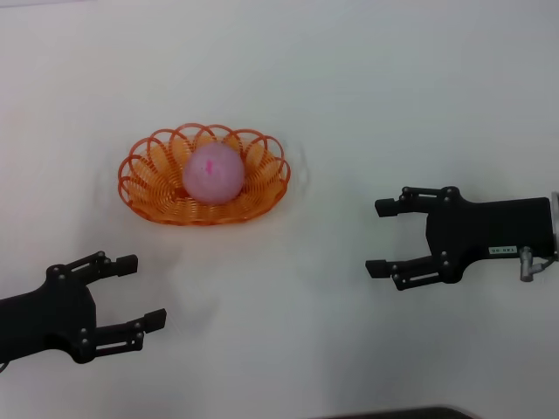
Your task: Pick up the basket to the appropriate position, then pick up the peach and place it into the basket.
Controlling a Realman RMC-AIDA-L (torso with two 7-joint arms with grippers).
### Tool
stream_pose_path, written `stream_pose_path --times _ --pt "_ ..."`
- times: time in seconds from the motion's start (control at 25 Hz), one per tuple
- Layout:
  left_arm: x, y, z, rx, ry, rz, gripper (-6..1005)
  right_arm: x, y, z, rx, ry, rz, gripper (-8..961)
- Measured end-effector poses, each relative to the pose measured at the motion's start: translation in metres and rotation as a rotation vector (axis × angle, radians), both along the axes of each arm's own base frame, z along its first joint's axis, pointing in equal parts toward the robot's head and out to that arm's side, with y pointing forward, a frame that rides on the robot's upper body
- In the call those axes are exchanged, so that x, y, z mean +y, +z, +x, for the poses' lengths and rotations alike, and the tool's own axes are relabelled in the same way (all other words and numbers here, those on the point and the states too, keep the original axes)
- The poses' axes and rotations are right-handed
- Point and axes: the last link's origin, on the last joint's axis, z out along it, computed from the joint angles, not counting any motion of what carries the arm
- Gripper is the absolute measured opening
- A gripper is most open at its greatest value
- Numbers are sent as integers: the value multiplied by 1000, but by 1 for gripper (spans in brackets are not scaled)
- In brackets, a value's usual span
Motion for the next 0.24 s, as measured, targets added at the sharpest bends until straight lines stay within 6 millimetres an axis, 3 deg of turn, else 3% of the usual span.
stream_pose_path --times 0.24 --pt "1 0 0 1 -3 -2 867 2 -2 1 -13 -3 11 931"
